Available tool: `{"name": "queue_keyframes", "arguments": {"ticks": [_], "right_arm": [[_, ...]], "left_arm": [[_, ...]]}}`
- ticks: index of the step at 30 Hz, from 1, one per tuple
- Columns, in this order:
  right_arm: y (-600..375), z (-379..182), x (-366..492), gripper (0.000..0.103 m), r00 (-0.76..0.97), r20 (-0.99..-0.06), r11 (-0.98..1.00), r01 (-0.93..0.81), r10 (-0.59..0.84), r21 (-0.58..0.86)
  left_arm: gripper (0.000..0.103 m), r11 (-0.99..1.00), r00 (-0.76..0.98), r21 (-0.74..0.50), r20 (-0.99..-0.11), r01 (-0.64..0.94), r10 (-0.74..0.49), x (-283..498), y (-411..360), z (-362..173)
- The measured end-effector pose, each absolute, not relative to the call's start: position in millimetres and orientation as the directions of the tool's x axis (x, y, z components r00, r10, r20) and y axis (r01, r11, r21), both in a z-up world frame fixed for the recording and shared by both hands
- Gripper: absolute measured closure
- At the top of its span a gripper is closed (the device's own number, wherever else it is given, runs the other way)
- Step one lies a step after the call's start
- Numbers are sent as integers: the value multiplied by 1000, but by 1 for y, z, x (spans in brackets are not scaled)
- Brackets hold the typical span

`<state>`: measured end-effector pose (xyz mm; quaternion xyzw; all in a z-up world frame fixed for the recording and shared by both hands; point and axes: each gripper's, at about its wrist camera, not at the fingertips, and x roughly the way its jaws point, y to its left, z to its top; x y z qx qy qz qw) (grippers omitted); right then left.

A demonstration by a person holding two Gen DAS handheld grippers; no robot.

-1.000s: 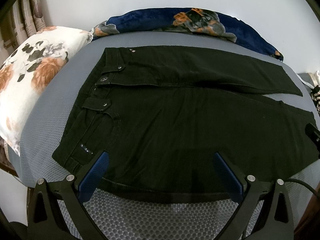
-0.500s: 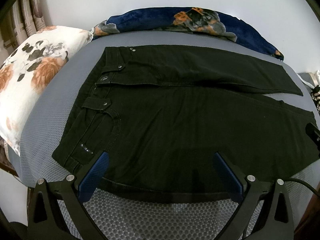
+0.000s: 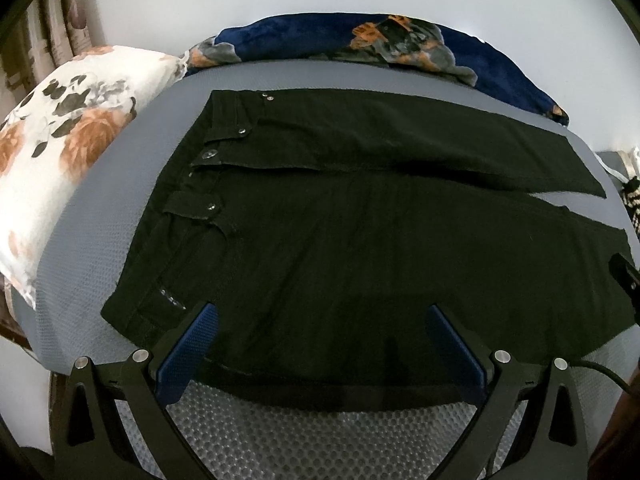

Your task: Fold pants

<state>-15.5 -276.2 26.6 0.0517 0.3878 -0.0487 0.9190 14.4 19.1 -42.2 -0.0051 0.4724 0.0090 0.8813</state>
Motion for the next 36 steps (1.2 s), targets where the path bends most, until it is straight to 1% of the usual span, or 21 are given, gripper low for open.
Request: {"name": "queue_keyframes", "arguments": {"ticks": [4,8,12,13,15,18,21,22,25,27,28,30,32,36], "right_arm": [[-277,26,-12,0,686,-725,986,150,-54,68],[-279,34,2,0,687,-726,983,151,-28,104],[-276,49,19,0,734,-678,982,91,46,165],[-273,52,27,0,733,-674,981,50,91,187],[-266,56,42,0,712,-691,981,10,129,193],[-258,59,69,0,698,-696,976,-19,168,217],[-250,58,94,0,675,-714,973,-28,187,228],[-247,59,104,0,668,-718,971,-30,196,237],[-242,59,126,0,658,-719,965,-43,221,257],[-237,59,140,0,652,-724,965,-50,227,257],[-233,59,147,0,648,-728,966,-53,225,252],[-227,58,157,0,641,-733,967,-56,227,250],[-223,55,166,0,630,-742,967,-53,227,251],[-216,44,184,0,597,-772,968,-33,220,250]], "left_arm": [[1,1000,565,-2,-825,-28,15,23,25,-37],[1,999,570,-11,-822,-35,11,40,39,-28],[1,997,589,-29,-808,-70,18,68,66,-14],[1,996,596,-30,-802,-81,24,76,74,-10],[3,995,606,-30,-795,-100,37,92,90,-4],[11,992,614,-36,-788,-124,48,115,114,2],[21,987,604,-69,-796,-142,31,144,141,2],[26,986,597,-86,-802,-143,17,153,149,1],[36,976,575,-175,-815,-127,-71,183,172,-9],[38,959,544,-260,-824,-117,-157,202,187,-18],[40,935,526,-337,-818,-109,-233,215,197,-25],[41,895,503,-432,-801,-109,-325,232,212,-38],[46,859,488,-499,-780,-111,-390,244,223,-49],[50,785,460,-608,-734,-117,-500,269,243,-70]]}}
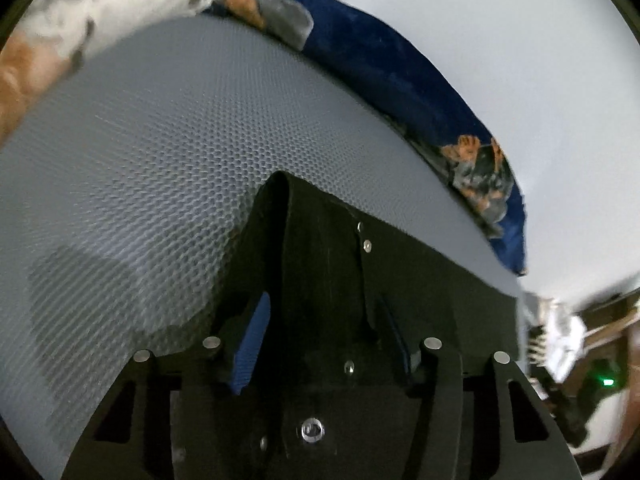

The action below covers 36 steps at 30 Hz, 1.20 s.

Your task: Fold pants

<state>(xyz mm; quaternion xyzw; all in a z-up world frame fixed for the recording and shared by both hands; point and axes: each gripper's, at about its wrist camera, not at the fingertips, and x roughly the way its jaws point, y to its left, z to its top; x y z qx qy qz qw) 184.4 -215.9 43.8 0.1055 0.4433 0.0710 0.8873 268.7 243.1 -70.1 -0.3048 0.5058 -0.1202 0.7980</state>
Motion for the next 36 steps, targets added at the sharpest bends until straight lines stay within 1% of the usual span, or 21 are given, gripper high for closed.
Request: {"name": "queue_keyframes", "arguments": {"ticks": [2,6,11,12,15,16,17,24,30,31,32,33,36], "right_arm": [[-215,38,191,0,584,-783,968,-25,216,248],[-209,30,206,0,564,-799,970,-16,210,243],[-199,25,220,0,553,-809,975,-27,198,221],[-197,24,223,0,550,-812,976,-30,197,216],[-192,20,230,0,542,-817,977,-38,195,208],[-190,18,233,0,539,-819,977,-41,196,207],[-189,17,235,0,536,-821,977,-43,197,207],[-182,9,251,0,523,-829,979,-63,200,196],[-181,7,265,0,522,-830,980,-116,199,163],[-182,7,268,0,518,-832,980,-126,197,153],[-183,7,271,0,516,-833,979,-142,198,145],[-185,7,275,0,512,-834,976,-167,206,139],[-192,7,289,0,491,-838,959,-255,239,125]], "left_arm": [[51,755,439,-648,-709,-100,-551,281,248,-78],[51,732,426,-673,-695,-102,-580,299,255,-87],[52,687,424,-721,-652,-92,-628,322,263,-90],[55,671,419,-737,-637,-82,-648,327,262,-90],[70,627,383,-776,-601,-71,-701,339,259,-92],[80,614,375,-786,-590,-66,-715,341,258,-93],[84,606,367,-793,-582,-59,-726,343,256,-93],[85,613,311,-788,-598,-57,-739,365,236,-100],[85,623,343,-778,-610,-87,-714,375,227,-106],[87,628,361,-775,-608,-76,-707,373,225,-104],[93,647,372,-761,-618,-60,-692,371,222,-100],[93,667,383,-744,-629,-41,-677,369,220,-95],[93,684,421,-729,-615,19,-667,359,216,-74]]}}
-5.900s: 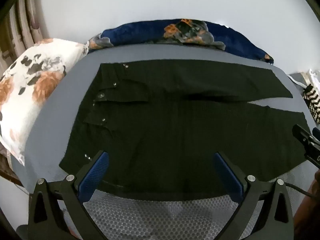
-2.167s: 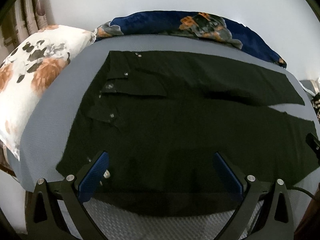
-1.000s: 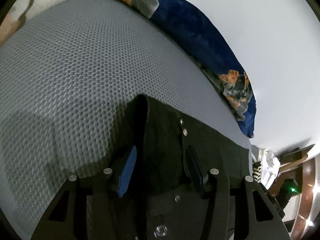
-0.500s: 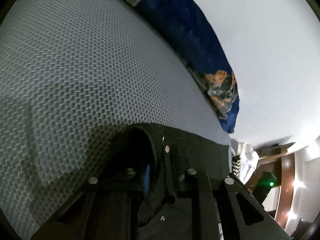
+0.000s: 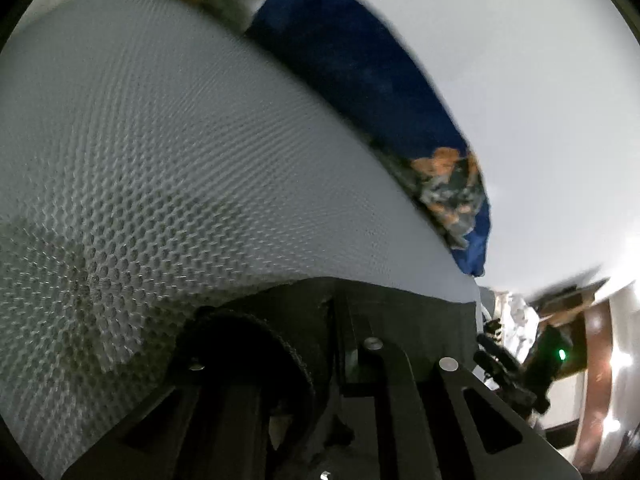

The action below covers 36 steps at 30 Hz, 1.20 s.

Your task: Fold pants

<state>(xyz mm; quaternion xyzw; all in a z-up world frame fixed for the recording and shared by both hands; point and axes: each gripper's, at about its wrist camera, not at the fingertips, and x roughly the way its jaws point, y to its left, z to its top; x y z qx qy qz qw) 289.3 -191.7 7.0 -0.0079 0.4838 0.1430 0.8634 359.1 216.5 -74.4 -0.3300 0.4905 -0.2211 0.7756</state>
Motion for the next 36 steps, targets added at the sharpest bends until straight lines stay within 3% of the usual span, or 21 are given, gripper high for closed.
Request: {"name": "queue_keyframes", "arguments": {"ticks": [6,10,12,18,24,33,36], "right_arm": [[-203,10,324,1,379,-835,854,-486,398,186],[-200,14,345,17,310,-848,776,-606,430,173],[-197,14,355,19,267,-857,735,-656,440,173],[-188,-6,373,33,127,-900,611,-772,416,174],[-186,-27,390,35,2,-939,525,-830,343,190],[-192,-40,397,54,-41,-937,497,-840,346,220],[-194,-37,390,72,-33,-939,508,-835,341,214]], "left_arm": [[93,677,482,-714,-536,179,-693,326,215,-23],[94,653,503,-701,-470,286,-725,302,211,1],[94,654,513,-692,-459,306,-726,293,210,8],[93,676,535,-676,-471,292,-702,285,207,20],[93,720,539,-634,-517,282,-665,288,198,26],[93,736,539,-620,-536,271,-650,284,198,30],[94,738,541,-613,-533,282,-650,282,196,32]]}}
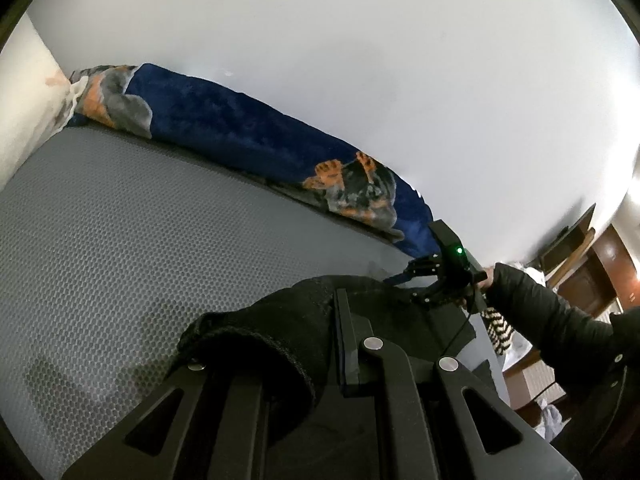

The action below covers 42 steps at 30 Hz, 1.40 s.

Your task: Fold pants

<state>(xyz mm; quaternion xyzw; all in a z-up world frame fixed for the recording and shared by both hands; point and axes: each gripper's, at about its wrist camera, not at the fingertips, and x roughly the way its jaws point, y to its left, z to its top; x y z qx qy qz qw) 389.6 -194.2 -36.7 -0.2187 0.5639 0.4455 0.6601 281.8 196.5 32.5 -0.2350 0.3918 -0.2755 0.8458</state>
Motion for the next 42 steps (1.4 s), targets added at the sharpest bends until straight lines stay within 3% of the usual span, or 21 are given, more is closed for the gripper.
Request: {"name": "queue_keyframes", "arguments": {"ticks": [4,13,23,35,41,42], "right_arm": [[-198,-30,380,92,69,-950,555,-824,303,117],[-213,26,299,96,373,-900,691,-713,226,-122],[-255,74,177,96,461,-853,813,-577,246,-78],[-276,15,69,103,363,-897,897,-434,253,78],[-271,11,54,96,413,-885,912,-408,217,33],[-271,11,55,89,407,-884,910,-411,229,46]], "left_arm": [[94,743,539,-605,-540,285,-646,280,195,33],[94,778,518,-550,-590,305,-620,269,196,35],[92,771,466,-507,-615,385,-636,203,198,51],[89,803,304,-454,-759,385,-575,110,198,-14],[89,815,299,-436,-776,382,-555,100,192,-21],[89,814,306,-436,-772,383,-557,101,193,-16]]}}
